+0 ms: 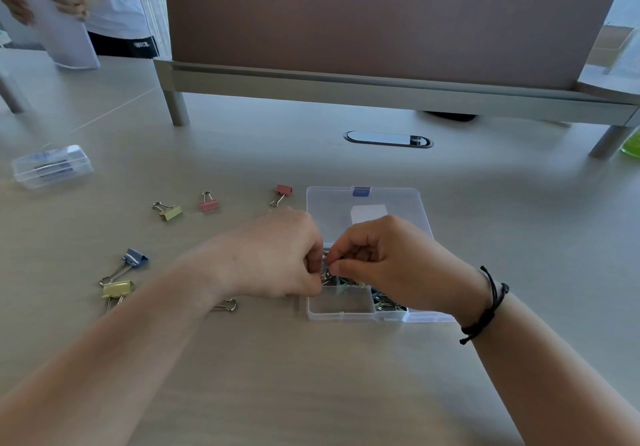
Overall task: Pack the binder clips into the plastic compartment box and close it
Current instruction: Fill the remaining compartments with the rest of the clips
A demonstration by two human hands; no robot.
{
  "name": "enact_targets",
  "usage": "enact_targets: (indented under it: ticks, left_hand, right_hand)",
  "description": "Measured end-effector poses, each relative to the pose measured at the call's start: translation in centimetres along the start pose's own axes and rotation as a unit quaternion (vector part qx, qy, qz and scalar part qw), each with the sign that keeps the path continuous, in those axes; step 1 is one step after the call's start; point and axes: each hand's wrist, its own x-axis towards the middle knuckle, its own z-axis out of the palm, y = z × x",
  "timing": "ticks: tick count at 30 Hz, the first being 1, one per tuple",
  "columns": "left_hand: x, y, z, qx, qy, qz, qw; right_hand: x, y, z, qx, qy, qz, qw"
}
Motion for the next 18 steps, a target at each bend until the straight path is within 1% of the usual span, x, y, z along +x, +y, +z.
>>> enact_targets:
  ticks: [7, 13, 18]
  left_hand:
    - [-0.16, -0.09, 0.26, -0.03, -0.01, -0.019, 0.999]
    - [-0.38, -0.61, -0.22, -0.154, -0.055, -0.034, 0.986]
    - [-0.3, -0.93, -0.48, -0.195, -0.07, -0.041, 0.978]
  right_hand:
    - [0.08, -0.13, 0.11, -0.067, 0.001, -0.011, 0.998]
    - [0.03, -0.32, 0.38, -0.081, -0.009, -0.016, 0.997]
    - [0.22, -0.07, 0.74, -0.118, -0.006, -0.046, 0.992]
